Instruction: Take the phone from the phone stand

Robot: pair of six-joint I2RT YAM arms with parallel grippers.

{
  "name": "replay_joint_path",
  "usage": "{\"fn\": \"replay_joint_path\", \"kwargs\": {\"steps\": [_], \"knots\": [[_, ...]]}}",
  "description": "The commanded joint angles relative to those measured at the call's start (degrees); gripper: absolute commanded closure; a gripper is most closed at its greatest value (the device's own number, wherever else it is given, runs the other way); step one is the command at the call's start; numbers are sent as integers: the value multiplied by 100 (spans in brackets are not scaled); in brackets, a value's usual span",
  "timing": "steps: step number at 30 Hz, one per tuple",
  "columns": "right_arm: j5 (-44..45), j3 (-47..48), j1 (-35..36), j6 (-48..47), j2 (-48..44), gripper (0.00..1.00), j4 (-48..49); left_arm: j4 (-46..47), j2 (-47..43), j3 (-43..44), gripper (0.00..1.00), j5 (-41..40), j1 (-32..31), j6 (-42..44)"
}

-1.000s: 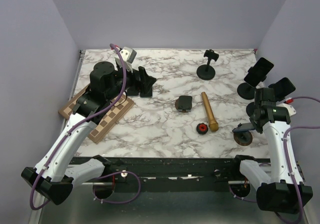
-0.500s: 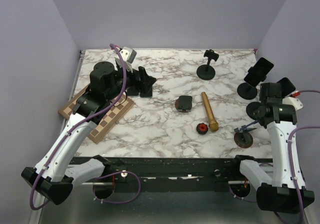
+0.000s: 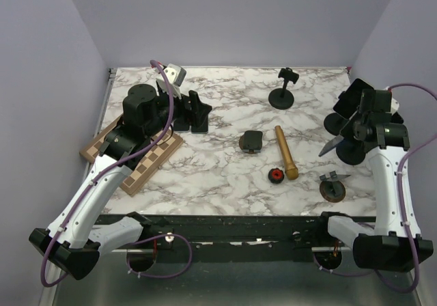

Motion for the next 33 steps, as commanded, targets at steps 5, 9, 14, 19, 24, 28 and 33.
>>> {"fn": "replay_joint_path", "kwargs": {"steps": [5, 9, 14, 19, 24, 28, 33], "knots": [[-2004, 826, 485, -1144, 420, 99, 1271, -101, 101, -56, 13, -482, -6, 257], [-2138, 1110, 1462, -1363, 674, 99, 1754, -163, 229, -39, 13, -646, -1, 371], [-2328, 1446, 2384, -1432, 1411, 99, 2213, -208, 336, -23, 13, -889, 25, 495], [-2108, 1604, 3033, -1734, 2149, 99, 2837, -168, 238, -88, 13, -1321, 76, 635], [-2648, 1984, 3100, -2171, 3116, 99, 3084, -129, 219, -134, 13, -1498, 103, 744], [-2694, 2432, 3091, -2199, 4014, 99, 2893, -170, 295, -75, 13, -1260, 247, 665], [-3472, 3138, 3091, -2249, 4947, 99, 2551, -146, 346, -69, 13, -961, 483, 507]]}}
